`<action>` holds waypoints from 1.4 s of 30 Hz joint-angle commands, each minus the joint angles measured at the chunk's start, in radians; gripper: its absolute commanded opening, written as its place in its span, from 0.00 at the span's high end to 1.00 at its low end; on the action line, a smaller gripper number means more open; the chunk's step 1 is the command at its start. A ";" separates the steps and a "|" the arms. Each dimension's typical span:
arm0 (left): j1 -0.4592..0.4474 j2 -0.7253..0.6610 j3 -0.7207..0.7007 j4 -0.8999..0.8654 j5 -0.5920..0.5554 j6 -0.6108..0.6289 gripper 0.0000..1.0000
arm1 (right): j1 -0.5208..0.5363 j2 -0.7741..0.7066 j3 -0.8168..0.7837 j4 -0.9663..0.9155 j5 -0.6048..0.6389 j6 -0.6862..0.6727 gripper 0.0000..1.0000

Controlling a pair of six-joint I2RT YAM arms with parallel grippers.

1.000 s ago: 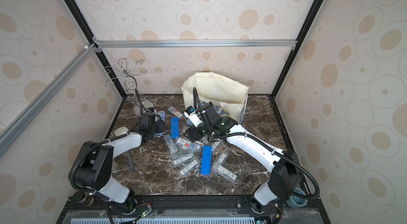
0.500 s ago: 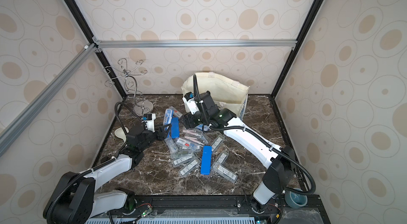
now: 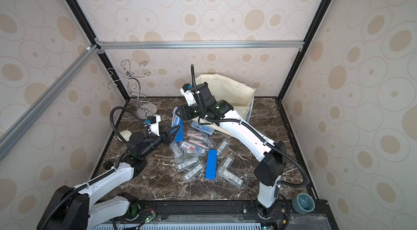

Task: Put the compass set into the canvas bag
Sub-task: Pick up the compass set at the center of the board.

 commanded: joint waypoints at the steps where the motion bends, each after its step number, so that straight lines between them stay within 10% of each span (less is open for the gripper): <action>1: -0.005 -0.031 0.037 0.063 0.000 0.003 0.45 | 0.010 0.033 0.049 -0.039 -0.030 0.032 0.40; 20: -0.006 -0.037 0.014 0.044 -0.068 0.044 0.41 | 0.013 0.161 0.155 -0.032 -0.118 0.098 0.86; 26: -0.005 -0.033 0.006 0.051 -0.074 0.037 0.00 | 0.014 0.153 0.166 -0.045 -0.078 0.073 0.90; 42: -0.004 -0.136 -0.043 -0.041 -0.118 0.011 0.00 | -0.058 0.112 0.472 -0.170 0.227 -0.158 0.93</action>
